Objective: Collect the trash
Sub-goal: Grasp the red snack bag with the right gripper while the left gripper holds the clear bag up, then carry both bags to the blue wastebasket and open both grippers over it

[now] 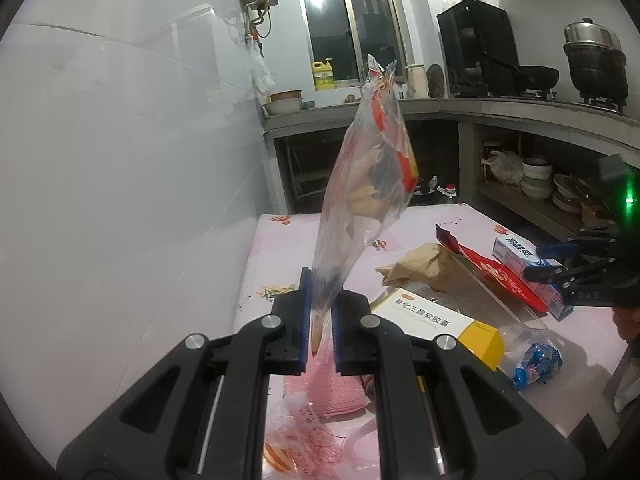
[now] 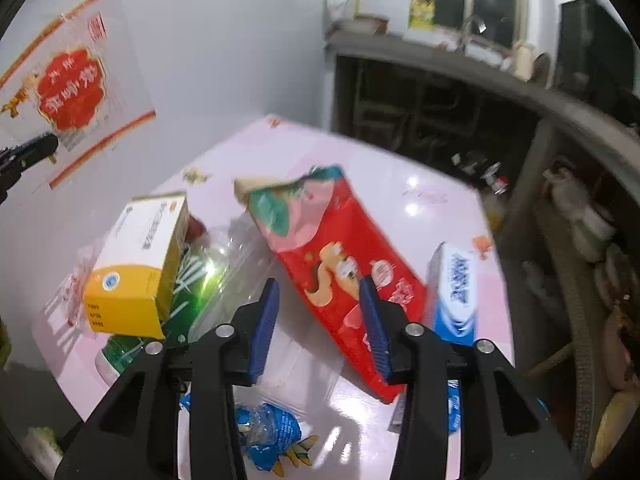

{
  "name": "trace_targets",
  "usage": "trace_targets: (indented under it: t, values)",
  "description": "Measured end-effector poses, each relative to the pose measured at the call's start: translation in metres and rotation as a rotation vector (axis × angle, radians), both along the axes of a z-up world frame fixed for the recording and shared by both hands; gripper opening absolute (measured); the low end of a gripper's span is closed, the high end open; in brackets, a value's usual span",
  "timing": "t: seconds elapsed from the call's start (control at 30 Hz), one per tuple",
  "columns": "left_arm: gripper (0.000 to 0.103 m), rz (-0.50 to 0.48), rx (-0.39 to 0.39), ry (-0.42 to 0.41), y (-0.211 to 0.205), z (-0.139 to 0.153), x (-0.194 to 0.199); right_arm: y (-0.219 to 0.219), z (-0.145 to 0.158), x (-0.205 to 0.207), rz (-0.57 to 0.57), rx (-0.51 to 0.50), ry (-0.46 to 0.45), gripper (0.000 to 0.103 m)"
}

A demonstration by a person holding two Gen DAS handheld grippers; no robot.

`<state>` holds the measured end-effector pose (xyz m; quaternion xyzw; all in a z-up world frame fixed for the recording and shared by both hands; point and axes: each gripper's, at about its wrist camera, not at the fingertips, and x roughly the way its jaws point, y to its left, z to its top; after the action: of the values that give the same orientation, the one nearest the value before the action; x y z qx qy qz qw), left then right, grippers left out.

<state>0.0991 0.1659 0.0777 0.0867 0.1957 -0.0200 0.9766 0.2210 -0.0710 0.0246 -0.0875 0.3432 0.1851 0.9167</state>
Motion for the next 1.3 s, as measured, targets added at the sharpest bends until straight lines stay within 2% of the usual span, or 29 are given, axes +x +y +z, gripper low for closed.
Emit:
trace_targets:
  t: [0.03,0.2,0.37,0.4,0.43,0.47,0.5,0.53,0.63,0.97,1.17,1.3]
  values:
    - [0.008,-0.001,0.001,0.003,0.0,-0.001,0.001,0.001,-0.003,0.006,0.019,-0.009,0.023,0.049]
    - [0.008,0.002,-0.006,0.023,0.003,-0.006,0.01,0.013,-0.021,0.032,0.048,-0.108,0.07,0.05]
    - [0.008,0.0,-0.008,0.035,0.005,-0.008,0.018,0.026,-0.032,0.048,0.042,-0.15,0.07,0.05]
    - [0.008,0.001,-0.009,0.038,0.005,-0.009,0.02,0.028,-0.033,0.05,0.035,-0.154,0.064,0.047]
    - [0.008,0.001,-0.01,0.04,0.007,-0.009,0.021,0.03,-0.034,0.051,0.022,-0.16,0.052,0.035]
    - [0.008,0.002,-0.01,0.041,0.007,-0.01,0.022,0.031,-0.035,0.051,0.017,-0.161,0.048,0.027]
    - [0.008,0.003,-0.011,0.042,0.007,-0.01,0.022,0.031,-0.036,0.051,0.008,-0.154,0.049,0.014]
    - [0.008,0.004,-0.013,0.043,0.008,-0.01,0.023,0.031,-0.036,0.05,-0.007,-0.145,0.046,0.008]
    - [0.008,0.006,-0.015,0.04,0.009,-0.009,0.025,0.027,-0.032,0.045,-0.032,-0.105,0.018,0.003]
    - [0.008,0.006,-0.023,-0.001,0.004,0.002,0.01,0.001,0.023,0.007,-0.077,0.121,-0.099,0.001]
    - [0.008,-0.049,-0.034,-0.057,-0.012,0.022,-0.011,-0.026,0.064,-0.026,-0.097,0.222,-0.189,0.001]
    - [0.008,-0.131,-0.042,-0.09,-0.037,0.036,-0.023,-0.055,0.082,-0.049,-0.138,0.27,-0.238,0.001]
